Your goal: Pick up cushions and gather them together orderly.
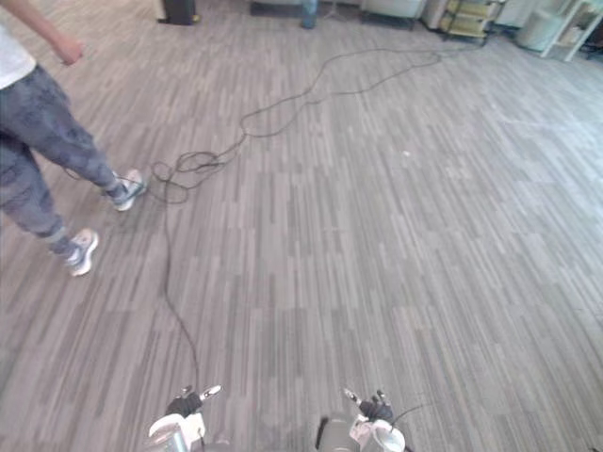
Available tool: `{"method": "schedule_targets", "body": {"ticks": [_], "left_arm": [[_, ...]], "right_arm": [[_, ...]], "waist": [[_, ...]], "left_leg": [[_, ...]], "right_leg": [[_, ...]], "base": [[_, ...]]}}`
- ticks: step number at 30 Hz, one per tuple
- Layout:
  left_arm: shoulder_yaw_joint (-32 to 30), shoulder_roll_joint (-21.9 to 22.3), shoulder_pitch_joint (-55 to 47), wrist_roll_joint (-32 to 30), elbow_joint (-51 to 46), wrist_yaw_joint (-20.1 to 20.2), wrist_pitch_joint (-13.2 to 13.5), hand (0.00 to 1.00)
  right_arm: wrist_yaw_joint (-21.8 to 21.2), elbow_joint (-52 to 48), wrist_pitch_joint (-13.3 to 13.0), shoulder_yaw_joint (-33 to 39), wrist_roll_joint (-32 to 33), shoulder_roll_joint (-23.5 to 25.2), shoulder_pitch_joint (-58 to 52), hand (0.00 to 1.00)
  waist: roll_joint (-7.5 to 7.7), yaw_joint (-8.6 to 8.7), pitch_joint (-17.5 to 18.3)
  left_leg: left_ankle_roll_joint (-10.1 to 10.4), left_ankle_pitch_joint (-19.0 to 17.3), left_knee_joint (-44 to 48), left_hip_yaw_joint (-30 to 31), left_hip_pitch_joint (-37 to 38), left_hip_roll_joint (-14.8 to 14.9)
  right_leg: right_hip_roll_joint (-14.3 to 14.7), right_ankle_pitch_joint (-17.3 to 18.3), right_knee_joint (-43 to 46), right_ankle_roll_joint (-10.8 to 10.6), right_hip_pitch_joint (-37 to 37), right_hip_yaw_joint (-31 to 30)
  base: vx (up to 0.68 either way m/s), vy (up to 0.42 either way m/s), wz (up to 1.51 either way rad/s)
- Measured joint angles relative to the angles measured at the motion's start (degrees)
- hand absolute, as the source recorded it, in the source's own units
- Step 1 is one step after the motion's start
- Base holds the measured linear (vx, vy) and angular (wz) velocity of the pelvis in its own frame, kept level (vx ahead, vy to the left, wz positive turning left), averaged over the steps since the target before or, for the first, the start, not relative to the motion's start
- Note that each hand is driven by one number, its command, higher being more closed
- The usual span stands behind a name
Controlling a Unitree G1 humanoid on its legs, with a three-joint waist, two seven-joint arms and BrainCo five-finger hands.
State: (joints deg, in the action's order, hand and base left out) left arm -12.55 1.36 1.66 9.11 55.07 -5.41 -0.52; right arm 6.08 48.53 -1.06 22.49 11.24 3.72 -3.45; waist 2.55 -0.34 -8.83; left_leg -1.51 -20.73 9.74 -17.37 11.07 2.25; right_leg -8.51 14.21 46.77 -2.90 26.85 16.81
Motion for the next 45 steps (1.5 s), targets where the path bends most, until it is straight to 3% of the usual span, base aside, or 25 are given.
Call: {"method": "schedule_targets", "body": {"ticks": [3, 4, 7, 10, 12, 15, 18, 20, 21, 23, 25, 26, 27, 29, 32, 33, 36, 37, 38, 39, 40, 41, 42, 44, 45], "left_arm": [[0.1, 0.6, 0.5, -0.1, 0.8, 0.1, 0.1, 0.00], [-0.3, 1.2, 0.4, -0.1, 1.2, 0.1, 0.1, 0.00], [-2.2, 1.9, 0.0, 0.1, 1.2, 0.6, 0.1, 0.00], [-4.1, 2.3, -1.8, 0.3, -0.6, 0.7, -0.1, 0.00], [-4.7, 1.9, -2.5, 1.4, -2.7, 0.7, 0.1, 0.00], [-4.4, 1.1, -3.4, 2.0, -7.6, 0.7, 0.4, 0.00], [-4.6, 2.0, -4.7, 2.1, -9.4, 0.6, 1.2, 0.00], [-4.5, 1.5, -5.5, 2.2, -9.6, 0.6, 1.5, 0.00], [-4.5, 0.4, -5.7, 2.1, -8.9, 0.3, 1.4, 0.00], [-4.6, -0.2, -5.7, 2.1, -8.5, 0.1, 1.5, 0.00], [-4.6, -1.0, -5.7, 2.1, -6.9, -0.1, 1.2, 0.00], [-4.6, -1.3, -5.5, 2.1, -4.5, -0.2, 1.1, 0.00], [-4.5, -1.3, -5.2, 2.1, -4.0, -0.3, 1.0, 0.00], [-3.6, -0.8, -2.8, 2.0, 0.0, -0.5, 0.5, 0.00], [-3.2, 0.0, 0.7, 1.7, 1.9, -0.5, -0.1, 0.00], [-3.0, 0.9, 1.3, 1.3, 2.2, -0.4, -0.3, 0.00], [-1.5, 1.7, 0.8, 0.2, 2.1, 0.0, -0.3, 0.00], [-1.3, 2.0, 0.2, -0.6, 1.8, 0.4, -0.3, 0.00], [-0.7, 2.3, 0.2, -0.8, 2.3, 1.0, -0.5, 0.00], [-2.5, 1.9, -0.1, -1.5, 2.0, 0.7, -0.5, 0.00], [-2.5, 1.7, -0.1, -1.8, 1.7, 0.6, -0.5, 0.00], [-3.9, 1.6, -0.4, -2.3, 0.9, 0.6, -0.5, 0.00], [-4.5, 1.5, -1.1, -2.3, 0.1, 0.7, -0.5, 0.00], [-4.5, 1.5, -1.8, -2.3, -1.3, 0.7, -0.4, 0.00], [-4.3, 1.6, -3.2, -2.3, -3.7, 0.8, -0.2, 0.00]], "right_arm": [[0.3, 2.1, 0.0, 2.1, 0.2, -0.1, -0.1, 0.00], [0.2, 2.4, 0.0, 2.2, -0.1, -1.2, 0.5, 0.00], [0.0, 1.6, -0.1, 2.5, -0.6, -1.7, 1.6, 0.00], [0.1, 0.6, -0.2, 0.5, -1.4, -1.9, 1.5, 0.00], [0.1, 1.0, 0.0, -1.9, -1.3, -1.1, 2.2, 0.00], [0.1, 2.4, 0.5, -5.7, -1.1, 0.6, 2.5, 0.00], [0.1, 2.3, 0.8, -5.3, -1.1, 0.6, 2.3, 0.00], [0.1, 2.8, 1.0, -4.9, -1.2, 0.6, 2.2, 0.00], [-0.1, 3.6, 1.3, -5.5, -1.3, 0.6, 2.1, 0.00], [-0.4, 3.9, 1.5, -5.8, -1.8, 0.3, 1.7, 0.00], [-0.5, 3.1, 1.4, -6.7, -2.2, 0.4, 1.4, 0.00], [-1.0, 2.0, 0.9, -7.3, -2.3, -0.1, 1.0, 0.00], [-1.2, 1.7, 0.7, -7.4, -2.4, -0.1, 0.7, 0.00], [-1.2, -0.5, 0.4, -7.1, -2.5, 0.2, -1.3, 0.00], [-1.4, -2.0, 0.6, -5.6, -2.6, 0.4, -1.0, 0.00], [-1.5, -2.3, 0.5, -4.0, -2.6, 0.2, -1.0, 0.00], [-1.3, -1.9, 0.5, -2.3, -2.7, 0.2, -1.9, 0.00], [-1.4, -1.8, 0.6, -2.4, -2.9, 0.2, -2.9, 0.00], [-1.6, -1.4, 0.8, -1.7, -3.5, -1.1, -2.5, 0.00], [-1.5, -1.8, 0.9, -1.2, -4.1, -1.6, -1.8, 0.00], [-1.5, -2.0, 0.9, -1.1, -4.2, -1.7, -1.8, 0.00], [-1.3, -2.4, 0.9, -1.3, -4.4, -1.7, -1.2, 0.00], [-1.1, -2.1, 0.9, -1.8, -4.2, -1.3, -0.3, 0.00], [-1.1, -0.3, 0.9, -3.1, -4.0, -0.4, 0.8, 0.00], [-1.0, 0.6, 1.0, -4.9, -3.8, 0.6, 1.4, 0.00]], "waist": [[-0.13, 2.18, -0.3], [-2.45, 2.21, -0.6], [-4.17, 1.50, -1.2], [-5.65, 1.11, -2.2], [-5.21, -0.25, -3.4], [-2.54, -2.90, -3.6], [-2.81, -3.34, -2.9], [-1.39, -4.41, -1.6], [0.15, -3.95, 0.8], [1.80, -3.81, 1.5], [1.83, -3.83, 1.4], [0.29, -4.13, 0.6], [0.30, -4.03, 0.6], [-0.36, -2.44, 0.9], [0.01, -0.96, 0.2], [-0.18, 0.35, -0.2], [-0.08, 0.72, -0.1], [0.65, 0.82, 0.2], [-1.39, 1.17, 0.2], [-3.68, 1.32, 0.3], [-4.09, 1.30, 0.2], [-5.06, 0.92, -0.4], [-5.49, 0.49, -1.4], [-4.21, -0.52, -2.4], [-3.29, -1.10, -2.4]], "left_leg": [[-0.1, 0.0, -5.0, 4.3, 7.0, 0.2], [0.8, 0.6, -4.7, 6.8, 9.2, 2.6], [5.6, 6.7, 2.9, 10.8, 8.1, 4.4], [12.8, 18.8, 37.8, 14.8, -6.2, 7.4], [8.6, 12.0, 52.9, 12.6, -15.5, 9.4], [4.9, 5.1, 45.1, 6.6, -28.6, 10.0], [4.8, 6.4, 24.6, 7.6, -33.4, 7.3], [6.5, 14.8, 17.2, 10.5, -33.6, 3.9], [4.9, 12.8, 17.3, 8.5, -33.0, 1.9], [1.2, 9.9, 21.1, 5.2, -30.1, 2.1], [0.3, 9.3, 23.4, 4.0, -25.2, 2.8], [0.1, 9.2, 22.7, 2.7, -18.7, 4.1], [0.1, 9.2, 21.2, 1.5, -16.2, 4.0], [0.1, 9.2, 12.3, -3.1, -5.6, 2.9], [0.7, 8.8, 6.2, -4.2, 1.0, 1.7], [0.9, 8.6, 3.4, -4.2, 5.4, 1.6], [1.0, 8.6, 1.4, -3.4, 11.3, 0.3], [1.3, 8.6, 1.5, -1.8, 13.6, -1.6], [2.2, 8.7, 2.7, -0.5, 14.5, -0.2], [7.2, 11.8, 9.7, 1.4, 11.8, 2.2], [8.7, 13.6, 12.8, 2.3, 10.5, 2.7], [12.0, 23.4, 26.0, 6.3, 4.6, 4.3], [13.5, 22.6, 42.7, 8.8, -2.5, 6.4], [11.5, 17.5, 53.9, 8.4, -7.9, 7.6], [7.9, 12.4, 57.2, 8.3, -14.7, 7.9]], "right_leg": [[3.1, -11.0, -24.1, 3.6, 1.0, 2.4], [5.3, -12.8, -22.8, 7.8, -0.7, 2.5], [5.1, -5.1, -15.8, 9.5, -2.0, 4.0], [8.8, -0.6, -21.1, 9.5, -11.7, 2.8], [11.5, 0.9, -25.6, 10.7, -19.1, -0.5], [11.1, 2.7, -34.6, 8.5, -32.3, -7.5], [8.3, 5.4, -37.6, 5.6, -39.0, -12.5], [5.3, 7.1, -38.5, 3.8, -41.2, -17.1], [2.4, 5.7, -37.1, 4.8, -40.4, -20.0], [0.4, 0.1, -31.1, 1.2, -38.4, -23.8], [0.6, -7.5, -21.2, 0.6, -36.3, -24.9], [2.0, -12.6, -3.1, -3.9, -29.0, -25.0], [2.4, -11.5, 2.8, -4.4, -26.4, -24.3], [2.7, -3.3, 15.3, 0.2, -13.9, -12.3], [2.2, 0.4, 8.9, 2.7, -5.8, 0.3], [2.7, -0.1, -1.4, 3.7, -4.7, 7.0], [5.1, -5.5, -18.6, 6.3, -5.1, 10.1], [5.0, -13.2, -24.7, 12.6, -5.1, 9.6], [5.9, -10.7, -20.9, 16.4, -4.9, 9.8], [7.9, -6.5, -18.8, 16.6, -5.1, 9.5], [8.5, -5.5, -18.8, 16.6, -5.6, 9.3], [11.5, -4.1, -20.8, 16.4, -8.8, 7.0], [14.6, -3.5, -24.3, 16.5, -14.3, 4.8], [16.4, -3.0, -27.5, 16.9, -21.2, 0.8], [16.9, -3.0, -31.7, 16.9, -27.1, -2.9]], "base": [[0.71, -0.138, 0.74], [0.72, -0.174, 0.44], [0.73, -0.254, 0.13], [0.66, -0.169, -0.26], [0.62, -0.018, -0.79], [0.56, 0.019, -0.90], [0.78, 0.232, -1.01], [0.76, 0.338, -1.11], [0.78, 0.354, -0.76], [0.84, 0.393, -0.74], [0.56, 0.222, -1.25], [0.56, 0.201, -1.66], [0.59, 0.167, -1.55], [0.48, 0.118, -0.91], [0.63, 0.133, -0.57], [0.50, 0.029, -0.08], [0.65, -0.013, 0.00], [0.57, -0.063, -0.04], [0.85, -0.085, -0.25], [0.71, -0.070, -0.35], [0.83, -0.081, -0.57], [0.70, -0.045, -0.77], [0.69, -0.028, -0.94], [0.64, -0.001, -1.04], [0.66, 0.023, -1.43]]}}
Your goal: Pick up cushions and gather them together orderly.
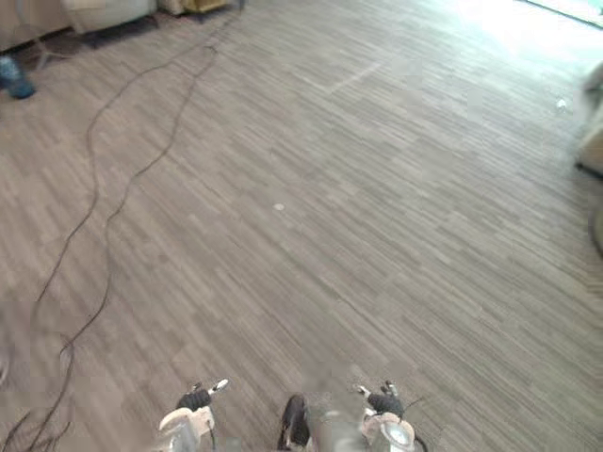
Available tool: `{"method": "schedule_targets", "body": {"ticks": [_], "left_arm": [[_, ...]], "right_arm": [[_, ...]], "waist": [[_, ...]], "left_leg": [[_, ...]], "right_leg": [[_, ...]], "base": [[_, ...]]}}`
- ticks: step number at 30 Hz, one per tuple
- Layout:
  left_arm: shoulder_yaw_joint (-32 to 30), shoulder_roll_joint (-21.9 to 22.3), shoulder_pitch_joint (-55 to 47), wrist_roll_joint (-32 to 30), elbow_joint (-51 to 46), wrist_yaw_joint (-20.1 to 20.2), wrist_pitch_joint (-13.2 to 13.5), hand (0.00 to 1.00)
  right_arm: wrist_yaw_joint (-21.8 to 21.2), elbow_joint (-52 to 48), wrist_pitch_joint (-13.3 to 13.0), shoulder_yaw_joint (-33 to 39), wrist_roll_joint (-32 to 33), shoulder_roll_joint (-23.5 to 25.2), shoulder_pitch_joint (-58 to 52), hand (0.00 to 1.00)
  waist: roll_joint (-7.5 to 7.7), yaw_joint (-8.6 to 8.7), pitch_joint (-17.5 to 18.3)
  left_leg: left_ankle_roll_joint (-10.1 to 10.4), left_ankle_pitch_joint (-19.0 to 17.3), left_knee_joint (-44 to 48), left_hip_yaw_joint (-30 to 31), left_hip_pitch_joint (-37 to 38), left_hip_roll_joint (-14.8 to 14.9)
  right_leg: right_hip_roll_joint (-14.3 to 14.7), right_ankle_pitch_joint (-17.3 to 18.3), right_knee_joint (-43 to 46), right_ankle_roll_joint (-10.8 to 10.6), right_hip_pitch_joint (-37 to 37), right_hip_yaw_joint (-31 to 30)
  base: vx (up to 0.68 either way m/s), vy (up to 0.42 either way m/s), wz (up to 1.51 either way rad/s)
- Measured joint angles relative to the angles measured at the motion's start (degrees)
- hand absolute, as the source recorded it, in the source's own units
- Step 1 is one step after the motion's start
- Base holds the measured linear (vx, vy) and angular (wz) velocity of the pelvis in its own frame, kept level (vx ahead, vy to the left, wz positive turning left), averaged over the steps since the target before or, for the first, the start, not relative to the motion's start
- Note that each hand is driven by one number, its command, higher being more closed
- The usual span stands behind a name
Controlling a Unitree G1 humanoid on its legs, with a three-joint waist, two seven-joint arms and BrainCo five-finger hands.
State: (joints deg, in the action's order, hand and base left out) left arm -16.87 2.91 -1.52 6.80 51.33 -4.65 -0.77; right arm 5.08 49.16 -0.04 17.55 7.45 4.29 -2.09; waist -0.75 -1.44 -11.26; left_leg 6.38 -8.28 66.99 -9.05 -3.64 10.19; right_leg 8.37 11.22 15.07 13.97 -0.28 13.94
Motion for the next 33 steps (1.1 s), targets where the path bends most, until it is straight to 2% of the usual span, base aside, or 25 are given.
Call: {"method": "schedule_targets", "body": {"ticks": [2, 3, 6, 8, 9, 10, 11, 12, 13, 14, 16, 17, 18, 21, 23, 24, 25, 26, 27, 28, 29, 30, 31, 32, 33], "left_arm": [[0.6, 0.4, -0.2, 0.5, -2.0, 0.1, 0.5, 0.00], [0.5, 0.6, -0.3, 1.2, -2.8, 0.2, 0.6, 0.00], [0.5, 0.5, -1.4, 1.4, -3.7, 0.2, 1.1, 0.00], [1.1, -0.7, -2.2, 1.8, -3.4, -0.2, 1.4, 0.00], [1.2, -1.4, -2.4, 1.8, -3.1, -0.2, 1.3, 0.00], [1.3, -2.8, -1.9, 1.7, -1.8, -0.2, 1.2, 0.00], [1.1, -3.4, -1.2, 1.8, -1.0, -0.3, 1.1, 0.00], [1.1, -3.5, -1.2, 1.8, -0.9, -0.3, 1.1, 0.00], [1.2, -3.9, -1.2, 1.8, -0.5, -0.4, 1.0, 0.00], [1.6, -3.9, -0.7, 1.8, 0.8, -0.6, 0.5, 0.00], [3.5, -3.4, -0.4, 1.8, 1.6, -0.7, 0.3, 0.00], [3.8, -2.6, -0.1, 1.8, 1.6, -0.7, 0.3, 0.00], [3.9, -2.5, 0.0, 1.8, 1.7, -0.7, 0.3, 0.00], [4.7, -1.8, 1.1, 1.7, 3.8, -0.4, 0.0, 0.00], [5.0, -1.1, 1.1, 1.1, 4.1, -0.1, 0.0, 0.00], [5.1, -1.0, 0.9, 1.0, 4.1, -0.1, 0.0, 0.00], [5.3, -0.9, 0.0, 0.6, 4.1, -0.1, 0.0, 0.00], [5.1, -0.5, -0.1, -0.3, 3.8, 0.0, 0.1, 0.00], [5.1, -0.3, -0.1, -0.5, 3.8, 0.0, 0.1, 0.00], [4.8, -0.2, -0.1, -0.6, 3.8, 0.1, 0.1, 0.00], [3.3, 0.4, -0.2, -0.5, 3.1, 0.1, 0.0, 0.00], [2.7, 0.3, -0.4, -0.5, 2.8, 0.2, 0.0, 0.00], [1.9, 0.4, -0.6, -0.3, 2.3, 0.2, 0.0, 0.00], [1.5, -0.3, -0.9, -0.1, 0.8, 0.2, 0.1, 0.00], [1.6, -0.4, -0.9, -0.1, 0.7, 0.2, 0.1, 0.00]], "right_arm": [[-0.3, 1.3, 0.1, -1.2, 0.0, -0.1, 0.7, 0.00], [-0.2, 1.8, 0.5, -0.9, 0.0, 0.0, 1.4, 0.00], [0.0, 2.3, 0.7, 0.6, 0.0, 0.0, 0.9, 0.00], [0.0, 4.5, 0.6, 0.9, -0.1, -0.3, 0.8, 0.00], [0.0, 4.9, 0.6, 0.9, -0.1, 0.0, 0.5, 0.00], [-0.2, 5.7, 0.7, 0.7, -0.1, 0.0, 0.7, 0.00], [0.1, 5.6, 0.8, 0.9, -0.1, 0.0, -0.4, 0.00], [0.1, 5.6, 0.8, 0.8, -0.1, 0.0, -0.6, 0.00], [0.0, 5.1, 0.7, 0.8, -0.1, -0.2, -0.5, 0.00], [-0.1, 3.3, 0.5, 0.7, -0.2, -0.3, -0.6, 0.00], [-0.2, 1.2, 0.1, -0.1, -0.3, -0.5, -1.4, 0.00], [-0.5, 0.1, -0.3, -0.4, -0.6, -0.5, -1.3, 0.00], [-0.6, -0.2, -0.3, -0.6, -0.7, -0.4, -1.2, 0.00], [-0.7, -0.9, -0.7, 1.9, -0.6, -0.5, -1.2, 0.00], [-0.6, -0.7, -0.6, 3.8, -0.6, -0.5, -1.8, 0.00], [-0.5, -0.6, -0.4, 3.8, -0.6, -0.7, -2.1, 0.00], [-0.5, -0.8, -0.3, 4.2, -0.1, -0.7, -3.1, 0.00], [-0.6, -0.8, -0.2, 4.1, -0.5, -1.8, -3.2, 0.00], [-0.6, -0.7, -0.1, 4.0, -0.6, -2.2, -2.8, 0.00], [-0.6, -0.8, -0.1, 4.0, -0.6, -2.7, -2.4, 0.00], [-0.5, -1.1, -0.1, 3.3, -0.6, -3.6, -1.9, 0.00], [-0.5, -0.9, 0.0, 2.9, -0.6, -4.0, -1.7, 0.00], [-0.4, -0.4, 0.3, 2.4, -0.6, -4.3, -1.0, 0.00], [-0.2, 1.0, 0.5, 0.8, -0.3, -3.3, 0.4, 0.00], [-0.2, 1.2, 0.5, 0.6, -0.3, -3.2, 0.5, 0.00]], "waist": [[0.69, -1.39, 0.3], [-0.17, -1.87, 0.6], [-0.59, -2.00, 0.7], [0.91, -2.68, 2.4], [1.35, -2.74, 3.2], [3.37, -1.93, 4.0], [4.65, -2.03, 3.3], [4.86, -2.10, 3.1], [4.77, -2.00, 2.4], [4.36, -1.31, 1.7], [2.89, -1.05, 1.6], [1.96, -1.08, 2.1], [2.13, -1.09, 2.1], [2.81, 0.31, 1.7], [2.90, 1.94, 1.5], [2.90, 2.18, 1.5], [2.84, 2.41, 1.7], [1.39, 2.59, 2.3], [0.61, 2.32, 2.2], [-0.55, 1.88, 2.2], [-2.49, 1.73, 1.5], [-3.12, 1.37, 1.4], [-3.85, 0.96, 0.7], [-2.97, -0.04, -0.3], [-2.77, -0.13, -0.4]], "left_leg": [[-1.5, -4.1, -3.9, -1.6, -7.9, 1.3], [-2.7, -6.0, -11.9, -1.7, -13.2, 1.9], [-2.0, -4.4, -37.0, -0.7, -15.9, -0.5], [-1.7, 6.6, -46.0, 2.2, -17.1, -4.4], [-3.6, 7.8, -45.5, 2.0, -17.2, -5.5], [-5.9, 5.4, -44.1, 0.2, -16.8, -6.9], [-7.1, 2.7, -43.6, -1.7, -14.1, -7.9], [-7.5, 1.7, -43.8, -2.1, -12.8, -8.1], [-7.9, -0.9, -44.7, -3.2, -8.2, -8.3], [-8.5, -3.1, -45.3, -3.7, -2.6, -8.5], [-9.5, -5.1, -48.6, -5.4, 4.7, -8.0], [-8.1, -7.6, -51.4, -6.1, 8.4, -7.2], [-8.7, -8.7, -52.3, -6.5, 10.1, -7.3], [-7.5, -11.0, -56.2, -6.9, 16.8, -8.0], [-7.3, -12.0, -60.4, -4.7, 22.6, -9.0], [-7.5, -12.1, -60.9, -4.2, 23.6, -9.1], [-7.6, -12.1, -60.6, -1.9, 25.8, -9.2], [-7.5, -12.0, -55.9, 0.7, 25.6, -7.3], [-7.4, -12.0, -53.0, 1.2, 24.9, -6.6], [-5.0, -10.6, -43.9, 2.2, 21.5, -5.1], [1.2, 1.2, -21.7, 5.6, 11.8, -2.8], [2.3, 2.5, -16.8, 6.0, 9.3, -2.0], [1.7, 1.7, -7.6, 5.1, 5.0, -0.3], [-0.2, -2.1, -0.7, 3.2, -0.8, 0.9], [-0.4, -2.4, -0.8, 3.1, -1.3, 0.9]], "right_leg": [[0.0, 0.9, -4.5, -1.8, -4.9, -5.0], [-0.1, 1.6, -6.3, -3.5, -7.9, -8.2], [-2.3, 4.1, -8.8, -7.6, -13.9, -12.9], [-6.0, 6.3, -10.7, -11.3, -17.1, -17.0], [-7.1, 6.7, -9.8, -12.0, -16.9, -17.9], [-9.9, 7.6, -4.0, -14.4, -14.5, -18.0], [-11.3, 6.6, 9.6, -16.2, -9.5, -18.1], [-11.5, 5.2, 14.8, -17.8, -7.4, -17.9], [-12.2, -2.1, 31.2, -20.7, -0.8, -17.9], [-13.1, -2.1, 43.4, -20.6, 3.7, -15.9], [-14.3, 0.6, 47.6, -19.4, 9.2, -11.5], [-14.5, 2.1, 46.4, -18.4, 13.5, -7.3], [-14.9, 2.5, 44.9, -18.1, 15.7, -5.4], [-14.5, 0.8, 23.5, -17.2, 21.7, 1.9], [-12.8, -6.3, 3.5, -15.8, 22.3, 2.9], [-12.7, -6.9, 2.0, -15.3, 22.3, 2.8], [-12.3, -12.0, 3.1, -10.8, 22.2, 1.6], [-11.7, -12.4, 7.9, -7.8, 22.4, 2.5], [-11.2, -11.3, 9.1, -7.8, 22.0, 2.9], [-10.4, -8.3, 10.4, -7.6, 21.2, 2.9], [-8.0, -4.5, 9.9, -7.1, 17.6, 2.1], [-7.1, -4.0, 9.3, -7.0, 16.2, 1.6], [-5.2, -3.2, 7.3, -6.5, 12.7, 0.5], [-3.3, -1.8, 3.1, -6.0, 5.0, -2.7], [-3.3, -1.8, 2.6, -6.0, 4.3, -3.0]], "base": [[0.48, 0.084, -1.26], [0.52, 0.177, -1.07], [0.64, 0.278, -0.84], [0.67, 0.343, -1.02], [0.73, 0.333, -0.75], [0.76, 0.319, -0.41], [0.75, 0.315, -0.33], [0.66, 0.312, -0.49], [0.58, 0.288, -0.44], [0.55, 0.261, -0.39], [0.53, 0.212, -0.41], [0.45, 0.172, -0.52], [0.45, 0.124, -0.43], [0.56, 0.069, 0.02], [0.61, -0.030, 0.54], [0.78, -0.092, 0.65], [0.77, -0.138, 0.52], [0.92, -0.168, 0.40], [0.74, -0.165, 0.05], [0.72, -0.166, -0.19], [0.71, -0.144, -0.25], [0.71, -0.081, -0.45], [0.72, -0.013, -0.88], [0.71, 0.004, -0.85], [0.69, 0.005, -0.92]]}}
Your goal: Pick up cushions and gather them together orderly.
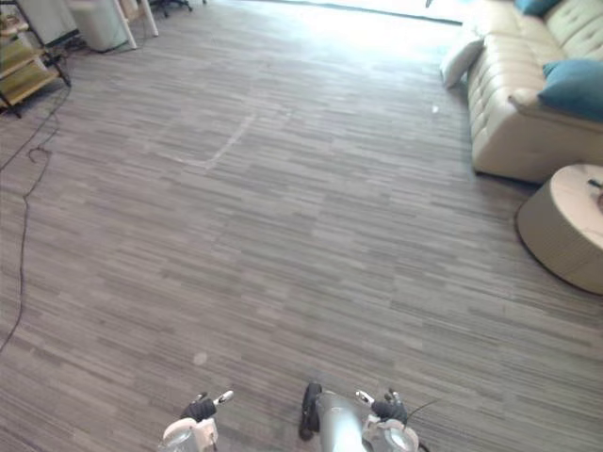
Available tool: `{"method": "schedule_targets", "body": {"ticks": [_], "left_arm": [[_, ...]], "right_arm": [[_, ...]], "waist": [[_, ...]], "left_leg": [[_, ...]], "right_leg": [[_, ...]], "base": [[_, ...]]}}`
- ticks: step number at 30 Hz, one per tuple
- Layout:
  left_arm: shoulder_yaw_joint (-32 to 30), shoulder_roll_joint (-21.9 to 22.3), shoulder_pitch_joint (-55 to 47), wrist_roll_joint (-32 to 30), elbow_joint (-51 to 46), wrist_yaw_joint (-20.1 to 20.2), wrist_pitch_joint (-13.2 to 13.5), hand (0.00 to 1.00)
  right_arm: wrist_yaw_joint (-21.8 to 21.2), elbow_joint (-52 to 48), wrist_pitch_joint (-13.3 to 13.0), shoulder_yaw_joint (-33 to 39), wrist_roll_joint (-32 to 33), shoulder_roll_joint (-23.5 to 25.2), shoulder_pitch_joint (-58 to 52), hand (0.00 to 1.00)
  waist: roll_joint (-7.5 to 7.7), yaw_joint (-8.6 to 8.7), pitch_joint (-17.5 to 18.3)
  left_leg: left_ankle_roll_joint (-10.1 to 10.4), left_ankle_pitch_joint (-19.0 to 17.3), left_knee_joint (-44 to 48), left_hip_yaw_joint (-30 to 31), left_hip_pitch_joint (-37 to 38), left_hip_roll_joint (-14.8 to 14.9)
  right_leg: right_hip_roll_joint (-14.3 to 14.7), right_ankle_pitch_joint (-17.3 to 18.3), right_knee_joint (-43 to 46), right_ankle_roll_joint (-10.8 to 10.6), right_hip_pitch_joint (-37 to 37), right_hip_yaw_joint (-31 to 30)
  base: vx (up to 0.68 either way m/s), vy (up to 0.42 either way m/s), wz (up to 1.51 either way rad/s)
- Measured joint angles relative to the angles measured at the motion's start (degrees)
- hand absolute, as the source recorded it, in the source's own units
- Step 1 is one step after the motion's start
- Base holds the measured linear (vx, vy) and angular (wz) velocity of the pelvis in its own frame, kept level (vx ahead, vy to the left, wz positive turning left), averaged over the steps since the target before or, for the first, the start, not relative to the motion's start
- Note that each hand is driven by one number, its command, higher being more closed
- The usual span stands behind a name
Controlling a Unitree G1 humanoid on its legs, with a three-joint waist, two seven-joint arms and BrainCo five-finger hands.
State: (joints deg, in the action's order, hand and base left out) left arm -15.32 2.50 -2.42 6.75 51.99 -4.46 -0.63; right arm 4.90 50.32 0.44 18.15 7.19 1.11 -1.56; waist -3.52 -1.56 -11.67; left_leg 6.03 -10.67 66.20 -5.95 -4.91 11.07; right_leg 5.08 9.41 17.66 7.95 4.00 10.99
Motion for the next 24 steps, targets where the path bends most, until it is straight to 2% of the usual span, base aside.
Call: {"method": "schedule_targets", "body": {"ticks": [1, 2, 3, 4, 5, 6, 7, 8, 9, 10, 11, 12, 13, 14, 15, 16, 17, 19, 20, 21, 22, 23, 24], "left_arm": [[0.2, -0.9, -0.4, 0.0, -1.5, 0.0, 0.1, 0.00], [0.5, -1.1, -1.2, 0.2, -3.5, 0.0, 0.4, 0.00], [0.5, -0.7, -1.3, 0.3, -4.2, 0.0, 0.4, 0.00], [0.0, -0.4, -1.3, 0.3, -4.7, 0.0, 0.4, 0.00], [-1.3, 0.3, -1.4, 0.4, -4.8, 0.0, 0.7, 0.00], [-1.6, 0.5, -1.5, 0.4, -4.8, 0.0, 0.9, 0.00], [-1.6, 0.5, -2.1, 0.7, -4.8, -0.2, 1.1, 0.00], [-1.4, -0.1, -3.0, 0.8, -4.5, -0.3, 1.2, 0.00], [-1.5, -0.8, -3.0, 0.9, -4.2, -0.3, 1.2, 0.00], [-1.5, -1.5, -3.1, 0.8, -4.0, -0.4, 1.0, 0.00], [-1.5, -1.7, -3.4, 0.9, -3.9, -0.4, 1.0, 0.00], [-1.5, -2.0, -3.4, 1.0, -3.6, -0.4, 0.9, 0.00], [-1.4, -2.4, -3.4, 1.3, -2.9, -0.4, 0.8, 0.00], [-0.9, -2.5, -3.4, 1.3, -2.4, -0.5, 0.3, 0.00], [-0.7, -2.5, -3.3, 1.3, -2.1, -0.5, 0.2, 0.00], [0.3, -2.3, -2.8, 1.3, -1.6, -0.5, 0.1, 0.00], [0.9, -2.1, -2.7, 1.4, -1.3, -0.5, 0.1, 0.00], [1.1, -2.1, -2.5, 1.3, -1.1, -0.5, 0.1, 0.00], [1.1, -2.3, -1.8, 1.3, 0.1, -0.5, 0.2, 0.00], [1.1, -2.3, -1.5, 1.3, 0.5, -0.5, 0.2, 0.00], [1.4, -2.2, -1.0, 1.3, 1.2, -0.5, 0.1, 0.00], [1.8, -1.6, -0.6, 1.3, 1.8, -0.3, 0.1, 0.00], [1.8, -1.3, -1.2, 1.2, 1.9, -0.3, 0.1, 0.00]], "right_arm": [[0.0, 0.5, 0.1, -1.2, 0.2, 1.2, 0.5, 0.00], [-0.1, 0.7, 0.1, -2.1, 0.2, 2.6, 0.5, 0.00], [-0.1, 0.7, 0.1, -2.1, 0.2, 3.0, 0.5, 0.00], [-0.1, 0.7, 0.3, -2.2, 0.2, 3.1, 0.5, 0.00], [-0.1, 0.7, 0.5, -2.1, 0.2, 3.1, 0.6, 0.00], [0.0, 0.7, 0.5, -2.0, 0.2, 3.1, 0.7, 0.00], [0.0, 1.0, 0.5, -1.9, 0.1, 3.0, 0.7, 0.00], [-0.1, 3.2, 0.5, -2.2, 0.0, 2.8, 1.1, 0.00], [-0.1, 4.0, 0.5, -2.5, 0.0, 2.8, 1.0, 0.00], [-0.3, 4.4, 0.6, -3.0, 0.0, 3.0, 0.9, 0.00], [-0.3, 4.4, 0.7, -2.8, -0.1, 2.7, 0.6, 0.00], [-0.3, 4.4, 0.6, -2.7, -0.1, 2.9, 0.5, 0.00], [-0.3, 4.3, 0.6, -3.0, -0.2, 2.9, 0.3, 0.00], [-0.4, 4.2, 0.4, -3.3, -0.4, 2.5, 0.1, 0.00], [-0.5, 4.0, 0.3, -3.3, -0.4, 2.5, -0.3, 0.00], [-0.5, 1.1, -0.2, -3.6, -0.4, 2.5, -1.2, 0.00], [-0.7, -0.5, -0.4, -3.9, -0.4, 2.5, -1.7, 0.00], [-1.1, -1.8, -0.6, -3.6, -0.4, 2.5, -2.0, 0.00], [-1.4, -2.3, -1.1, -2.4, -0.4, 2.5, -2.0, 0.00], [-1.4, -2.3, -1.2, -2.0, -0.4, 2.4, -2.0, 0.00], [-1.4, -2.3, -1.3, -1.0, -0.4, 2.2, -1.9, 0.00], [-1.4, -2.3, -1.4, 0.0, -0.4, 2.2, -1.8, 0.00], [-1.4, -2.3, -1.4, -0.1, -0.5, 2.0, -1.8, 0.00]], "waist": [[1.41, -0.57, 0.1], [2.56, -1.59, 0.6], [2.56, -1.87, 0.5], [2.61, -2.21, 0.5], [2.22, -2.57, 0.7], [2.14, -2.71, 0.8], [2.05, -2.92, 1.2], [2.80, -3.60, 2.1], [3.38, -3.56, 2.8], [4.32, -3.52, 3.7], [4.96, -3.61, 3.9], [5.38, -3.71, 3.7], [5.91, -3.70, 3.3], [5.60, -3.21, 3.0], [5.53, -2.85, 3.0], [4.77, -2.04, 2.7], [3.89, -1.84, 2.7], [4.05, -1.57, 2.6], [4.41, -1.19, 2.2], [4.44, -1.04, 2.2], [4.43, -0.49, 2.2], [4.28, 0.55, 2.3], [4.47, 1.27, 2.3]], "left_leg": [[-0.9, -2.3, -2.2, -2.2, -3.9, 0.0], [-2.7, -4.4, -11.2, -5.5, -9.0, 0.1], [-3.2, -4.7, -15.3, -6.3, -10.2, 0.0], [-3.3, -4.6, -23.1, -7.7, -12.0, -0.5], [-3.1, -3.5, -33.6, -7.6, -14.1, -1.9], [-2.6, -2.4, -37.4, -7.4, -14.4, -2.5], [-1.7, 2.8, -44.7, -6.3, -15.1, -3.8], [-2.4, 9.0, -45.0, -6.0, -14.8, -5.5], [-4.6, 8.6, -44.6, -6.2, -14.6, -6.7], [-6.7, 6.3, -43.4, -7.5, -14.8, -7.6], [-8.3, 3.5, -41.1, -9.3, -14.0, -7.9], [-8.7, 2.0, -40.7, -9.7, -12.6, -8.4], [-9.3, 0.0, -41.6, -10.7, -8.5, -9.6], [-9.3, -2.2, -43.7, -10.6, -3.0, -10.5], [-9.4, -2.7, -44.4, -10.5, -1.3, -10.7], [-9.1, -4.4, -47.0, -10.4, 4.2, -10.9], [-8.7, -5.9, -49.7, -10.5, 8.4, -10.9], [-8.2, -7.5, -52.1, -10.5, 12.5, -10.9], [-7.7, -8.5, -54.7, -10.2, 17.1, -11.0], [-7.7, -8.9, -55.4, -9.9, 18.3, -11.1], [-7.4, -9.5, -56.7, -9.0, 20.3, -11.1], [-7.2, -9.9, -59.0, -7.4, 23.1, -11.2], [-7.2, -9.9, -60.3, -4.7, 25.8, -11.6]], "right_leg": [[0.0, 0.4, -3.7, -0.2, -4.7, -2.3], [-0.6, 0.7, -8.6, -1.1, -10.0, -5.3], [-0.9, 0.9, -9.5, -1.5, -11.4, -6.1], [-1.6, 1.5, -10.8, -2.5, -13.4, -7.4], [-2.9, 3.0, -12.5, -3.6, -16.4, -8.9], [-3.4, 3.6, -13.0, -4.1, -17.3, -9.4], [-4.7, 5.3, -14.4, -5.3, -19.4, -10.7], [-6.7, 6.6, -15.2, -6.2, -21.2, -12.8], [-7.8, 6.6, -14.9, -6.2, -21.3, -13.2], [-9.7, 6.3, -11.6, -5.9, -19.8, -13.6], [-10.8, 5.9, -5.2, -7.6, -17.5, -14.9], [-11.3, 5.4, -0.9, -9.5, -16.5, -15.0], [-12.2, 2.9, 11.8, -13.6, -12.2, -15.7], [-12.1, 0.3, 29.0, -16.5, -5.7, -15.5], [-12.1, 0.6, 32.7, -16.4, -4.3, -15.1], [-12.0, 2.4, 39.0, -15.4, 0.4, -12.1], [-12.1, 4.3, 40.0, -14.0, 5.4, -8.0], [-12.3, 5.7, 37.6, -12.4, 10.5, -3.3], [-12.0, 6.2, 29.4, -10.9, 14.6, 2.5], [-11.9, 5.8, 26.3, -10.8, 15.5, 3.9], [-11.4, 4.0, 19.5, -10.6, 16.7, 5.8], [-10.6, 0.2, 9.5, -10.1, 17.6, 7.1], [-9.6, -2.3, 3.8, -8.2, 18.2, 6.0]], "base": [[0.76, 0.029, -0.80], [0.62, 0.021, -0.88], [0.64, 0.080, -0.77], [0.55, 0.139, -0.57], [0.69, 0.197, -0.53], [0.68, 0.267, -0.54], [0.68, 0.325, -0.70], [0.68, 0.336, -0.72], [0.71, 0.343, -0.51], [0.72, 0.347, -0.30], [0.71, 0.345, -0.26], [0.81, 0.397, -0.38], [0.75, 0.355, -0.34], [0.72, 0.329, -0.25], [0.53, 0.213, -0.11], [0.50, 0.173, -0.06], [0.48, 0.157, -0.11], [0.47, 0.109, -0.04], [0.49, 0.077, 0.13], [0.53, 0.038, 0.33], [0.63, -0.009, 0.62], [0.82, -0.048, 1.00], [0.73, -0.078, 0.91]]}}
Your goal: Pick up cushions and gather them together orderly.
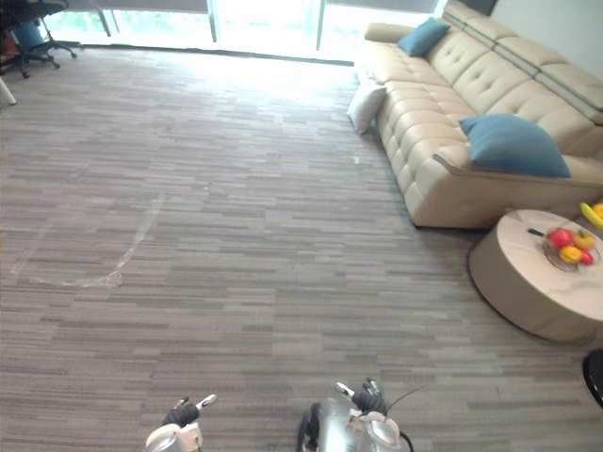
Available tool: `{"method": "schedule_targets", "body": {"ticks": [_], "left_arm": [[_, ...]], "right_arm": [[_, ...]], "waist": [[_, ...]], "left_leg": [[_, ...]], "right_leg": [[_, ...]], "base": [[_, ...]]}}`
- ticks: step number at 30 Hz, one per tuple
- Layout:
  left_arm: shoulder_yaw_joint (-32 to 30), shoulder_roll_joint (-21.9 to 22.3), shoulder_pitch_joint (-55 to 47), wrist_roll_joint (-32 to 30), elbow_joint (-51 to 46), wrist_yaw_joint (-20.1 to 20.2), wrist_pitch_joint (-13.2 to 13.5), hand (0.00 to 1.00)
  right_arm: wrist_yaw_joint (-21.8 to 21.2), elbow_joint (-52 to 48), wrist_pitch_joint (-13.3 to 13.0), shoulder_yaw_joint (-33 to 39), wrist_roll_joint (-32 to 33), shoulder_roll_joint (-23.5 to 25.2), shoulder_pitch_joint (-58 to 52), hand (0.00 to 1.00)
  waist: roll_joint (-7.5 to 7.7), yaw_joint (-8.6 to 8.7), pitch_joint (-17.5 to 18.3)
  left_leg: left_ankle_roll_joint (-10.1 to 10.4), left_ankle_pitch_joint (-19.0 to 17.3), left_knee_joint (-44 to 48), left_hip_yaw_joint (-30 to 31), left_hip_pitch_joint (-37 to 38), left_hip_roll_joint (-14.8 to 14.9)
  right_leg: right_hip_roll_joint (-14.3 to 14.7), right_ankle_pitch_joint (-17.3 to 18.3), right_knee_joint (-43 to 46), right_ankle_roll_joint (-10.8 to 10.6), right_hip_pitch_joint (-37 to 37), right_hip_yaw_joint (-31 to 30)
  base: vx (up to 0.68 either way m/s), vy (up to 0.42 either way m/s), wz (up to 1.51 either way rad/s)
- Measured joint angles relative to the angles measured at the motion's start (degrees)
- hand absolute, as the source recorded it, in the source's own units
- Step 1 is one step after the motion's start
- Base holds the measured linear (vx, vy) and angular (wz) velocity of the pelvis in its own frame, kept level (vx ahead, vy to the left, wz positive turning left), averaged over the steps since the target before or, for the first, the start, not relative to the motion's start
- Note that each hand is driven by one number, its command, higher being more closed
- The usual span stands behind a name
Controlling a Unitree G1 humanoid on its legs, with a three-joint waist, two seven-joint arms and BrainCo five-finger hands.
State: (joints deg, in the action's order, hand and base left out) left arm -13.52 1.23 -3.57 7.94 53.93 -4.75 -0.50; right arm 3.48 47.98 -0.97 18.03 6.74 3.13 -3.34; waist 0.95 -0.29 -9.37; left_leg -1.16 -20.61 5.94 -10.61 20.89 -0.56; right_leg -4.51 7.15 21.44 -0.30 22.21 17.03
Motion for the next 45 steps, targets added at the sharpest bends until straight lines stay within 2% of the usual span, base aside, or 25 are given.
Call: {"method": "schedule_targets", "body": {"ticks": [1, 2, 4, 5, 7, 8, 9, 11, 13, 15, 16, 18, 20, 22, 25, 26, 30, 33, 35, 36, 37, 38, 40, 42, 45], "left_arm": [[0.0, -0.1, 0.0, 0.0, -0.1, 0.1, 0.0, 0.00], [-0.2, 0.5, -0.5, -0.1, -0.2, 0.1, 0.0, 0.00], [-0.4, 1.8, -0.8, -0.5, 0.1, 0.1, -0.1, 0.00], [-1.4, 2.5, -1.0, -0.7, -0.2, 0.1, -0.3, 0.00], [-2.4, 2.4, -0.6, -0.8, -0.3, 0.2, -0.4, 0.00], [-3.5, 2.1, -0.3, -0.9, -1.2, 0.1, -0.4, 0.00], [-3.4, 1.7, -0.4, -0.9, -1.9, 0.0, -0.3, 0.00], [-3.2, 0.3, -1.1, -0.9, -4.6, 0.1, -0.1, 0.00], [-3.3, 0.8, -2.2, -0.9, -6.2, 0.1, 0.1, 0.00], [-3.6, 0.9, -2.5, -0.6, -6.3, 0.0, 0.2, 0.00], [-3.5, 1.0, -2.8, 0.0, -6.7, 0.0, 0.3, 0.00], [-3.5, 0.3, -3.1, 0.0, -6.5, -0.1, 0.3, 0.00], [-3.5, -0.3, -3.0, 0.0, -5.9, -0.1, 0.2, 0.00], [-2.9, -1.2, -2.5, 0.1, -4.9, -0.1, 0.0, 0.00], [-1.8, -1.5, -1.6, 0.1, -2.3, -0.2, -0.4, 0.00], [-0.8, -1.1, -1.3, 0.1, -2.2, -0.2, -0.4, 0.00], [-0.5, -0.9, 0.8, 0.1, -0.5, -0.2, -0.5, 0.00], [1.6, -0.3, 1.4, 0.1, 0.7, 0.0, -0.5, 0.00], [1.5, 1.1, 1.0, 0.0, 0.7, 0.1, -0.4, 0.00], [1.4, 1.7, 0.9, -0.1, 0.7, 0.1, -0.4, 0.00], [0.7, 2.0, 1.1, 0.0, 0.4, 0.1, -0.4, 0.00], [-1.0, 2.5, 1.3, 0.0, -0.1, 0.1, -0.4, 0.00], [-2.3, 2.3, 0.5, 0.1, -0.5, 0.1, -0.4, 0.00], [-3.3, 1.7, 0.0, 0.2, -2.2, 0.0, -0.4, 0.00], [-2.9, 0.3, -2.5, 0.9, -6.2, 0.0, -0.1, 0.00]], "right_arm": [[0.0, 0.1, 0.1, 0.0, 0.0, 0.0, -0.2, 0.00], [0.0, 0.2, 0.6, -0.4, 0.0, -1.3, -0.9, 0.00], [0.0, 0.1, 0.5, -0.5, 0.0, -2.6, -0.8, 0.00], [0.0, 0.1, 0.6, -1.1, 0.0, -3.4, -0.1, 0.00], [0.2, 0.5, 0.8, -1.9, 0.2, -3.8, 1.3, 0.00], [0.4, 1.2, 1.2, -2.8, 0.2, -2.7, 1.9, 0.00], [0.5, 1.7, 1.4, -3.3, 0.3, -2.0, 2.2, 0.00], [0.7, 3.0, 1.6, -5.4, 0.6, 0.3, 1.9, 0.00], [0.9, 3.0, 2.0, -6.1, 0.6, 1.0, 2.3, 0.00], [0.9, 3.1, 2.1, -5.6, 0.6, 1.0, 2.3, 0.00], [1.1, 3.5, 2.1, -5.0, 0.6, 0.8, 2.1, 0.00], [1.1, 5.0, 2.3, -5.1, 0.5, 1.0, 1.6, 0.00], [1.0, 4.7, 2.4, -5.0, 0.4, 0.9, 0.8, 0.00], [1.0, 4.5, 2.5, -5.0, 0.1, 0.8, 0.5, 0.00], [0.8, 2.2, 2.1, -5.3, 0.1, 0.7, -0.5, 0.00], [0.5, 0.9, 1.9, -5.2, 0.0, 0.7, -0.6, 0.00], [0.0, -1.0, 1.3, -2.6, 0.0, 0.4, -0.4, 0.00], [0.0, -0.8, 1.1, -0.2, 0.1, 0.5, -0.1, 0.00], [0.0, 0.1, 1.3, -0.4, 0.0, -1.1, 0.0, 0.00], [0.0, 0.2, 1.4, -0.5, 0.0, -1.5, 0.2, 0.00], [0.0, 0.2, 1.4, -0.6, 0.0, -2.0, 0.8, 0.00], [0.0, 0.0, 1.4, -1.4, 0.0, -2.8, 1.3, 0.00], [0.2, 0.5, 1.7, -2.8, 0.0, -3.6, 2.3, 0.00], [0.6, 1.2, 2.2, -4.6, 0.0, -2.0, 3.0, 0.00], [0.9, 3.1, 2.6, -7.2, 0.1, 0.4, 2.9, 0.00]], "waist": [[0.32, 0.10, 0.1], [-1.10, 0.62, 1.2], [-3.73, 0.17, 2.0], [-5.43, 0.12, 1.8], [-6.95, -0.27, 0.1], [-6.44, -0.77, -1.4], [-5.65, -1.31, -1.9], [-2.42, -3.25, -1.2], [-2.35, -3.60, -0.9], [-2.40, -4.04, -0.9], [-2.14, -4.76, -0.3], [-0.63, -5.64, 2.0], [0.70, -5.69, 2.5], [1.58, -5.52, 2.1], [1.04, -3.90, 1.1], [-0.27, -3.16, 1.3], [0.59, -2.35, 0.8], [0.94, 0.01, 0.6], [-1.18, 1.13, 1.2], [-1.79, 0.81, 1.4], [-3.08, 0.16, 0.7], [-4.72, 0.11, -0.2], [-6.52, -0.36, -1.7], [-5.90, -1.57, -2.9], [-2.80, -3.65, -1.6]], "left_leg": [[0.0, 0.0, 0.5, 0.9, 0.6, -0.2], [0.1, -0.1, 6.2, 4.5, 0.9, 1.3], [2.5, 1.4, 16.4, 6.0, -2.7, 3.7], [7.0, 6.6, 30.0, 7.4, -8.8, 4.9], [10.2, 15.1, 50.1, 7.3, -18.4, 8.2], [6.5, 11.5, 58.2, 4.9, -22.6, 10.2], [5.8, 10.0, 59.4, 4.2, -24.4, 10.4], [4.1, 5.4, 53.4, -0.3, -33.5, 11.0], [3.7, 4.8, 40.8, -1.8, -39.3, 10.8], [4.7, 7.6, 23.9, -2.3, -41.0, 9.0], [5.0, 13.7, 18.1, -1.7, -41.5, 7.8], [1.0, 16.0, 18.6, -3.4, -40.7, 5.3], [-1.8, 12.1, 20.4, -5.7, -38.9, 3.9], [-3.1, 9.2, 19.0, -6.8, -32.8, 1.9], [-2.6, 6.3, 13.4, -6.4, -20.1, 0.3], [-2.3, 4.9, 9.6, -6.1, -15.7, 0.5], [-1.0, 1.2, 3.9, -5.5, -6.3, 0.4], [-1.3, 0.8, -0.8, -0.8, 0.0, -0.2], [-1.2, 0.8, 3.2, 4.9, 2.0, 1.9], [-0.9, 1.1, 6.6, 5.5, 1.0, 2.6], [2.2, 3.0, 18.1, 6.7, -3.1, 3.6], [7.1, 10.2, 33.0, 7.4, -9.2, 5.0], [9.6, 19.6, 53.0, 7.0, -18.3, 8.5], [5.8, 13.3, 61.6, 3.8, -25.1, 10.9], [4.4, 6.7, 50.2, -1.7, -36.0, 11.3]], "right_leg": [[0.2, -0.8, -0.4, 1.1, 0.0, -0.8], [1.6, -7.3, 2.8, 5.8, -0.6, -3.5], [2.7, -3.7, 4.9, 5.7, -1.9, -2.1], [3.9, -0.7, 4.9, 5.8, -3.6, -2.1], [6.8, 1.8, 1.7, 6.6, -9.5, -3.2], [7.8, 3.4, -1.1, 6.9, -15.9, -4.4], [7.8, 3.9, -2.5, 6.9, -18.9, -4.8], [7.2, 5.2, -9.9, 5.8, -27.6, -7.5], [6.5, 6.1, -13.5, 4.4, -32.4, -9.6], [4.7, 7.6, -16.4, 2.5, -36.5, -11.2], [3.3, 8.9, -17.9, 1.2, -38.6, -12.5], [-0.3, 9.2, -16.6, 0.9, -39.2, -15.0], [-2.9, 8.0, -6.7, -1.3, -35.4, -16.4], [-4.6, 1.5, 15.1, -6.0, -27.2, -19.6], [-4.5, 1.4, 39.8, -6.8, -16.4, -18.1], [-4.4, 3.0, 40.5, -5.7, -11.5, -13.9], [-4.0, 6.0, 25.7, -3.6, -0.3, -1.7], [-0.4, -1.4, 0.4, -1.8, 0.8, 0.3], [2.2, -7.3, 3.7, 5.4, 0.5, -2.9], [2.2, -5.7, 4.8, 5.5, 0.1, -2.3], [3.0, -2.2, 6.5, 5.5, -1.6, -2.2], [4.3, 0.4, 6.1, 5.7, -4.6, -2.5], [7.2, 3.1, 3.1, 6.5, -11.2, -4.4], [8.3, 5.4, -0.9, 7.1, -19.5, -7.0], [6.9, 6.4, -10.2, 5.7, -29.6, -11.7]], "base": [[0.79, -0.134, 0.93], [0.68, -0.147, 0.51], [0.84, -0.165, 0.21], [0.82, -0.145, -0.04], [0.79, -0.084, -0.27], [0.74, -0.038, -0.38], [0.67, -0.047, -0.38], [0.67, -0.053, -0.41], [0.66, 0.076, -0.52], [0.76, 0.193, -0.55], [0.69, 0.279, -0.79], [0.80, 0.335, -0.68], [0.67, 0.295, -0.30], [0.59, 0.274, -0.31], [0.59, 0.220, -0.06], [0.57, 0.168, -0.01], [0.49, 0.060, 0.09], [0.63, -0.070, 0.75], [0.81, -0.190, 0.67], [0.74, -0.179, 0.24], [0.85, -0.205, -0.05], [0.70, -0.141, -0.15], [0.75, -0.040, -0.50], [0.65, 0.012, -0.62], [0.61, 0.040, -0.65]]}}
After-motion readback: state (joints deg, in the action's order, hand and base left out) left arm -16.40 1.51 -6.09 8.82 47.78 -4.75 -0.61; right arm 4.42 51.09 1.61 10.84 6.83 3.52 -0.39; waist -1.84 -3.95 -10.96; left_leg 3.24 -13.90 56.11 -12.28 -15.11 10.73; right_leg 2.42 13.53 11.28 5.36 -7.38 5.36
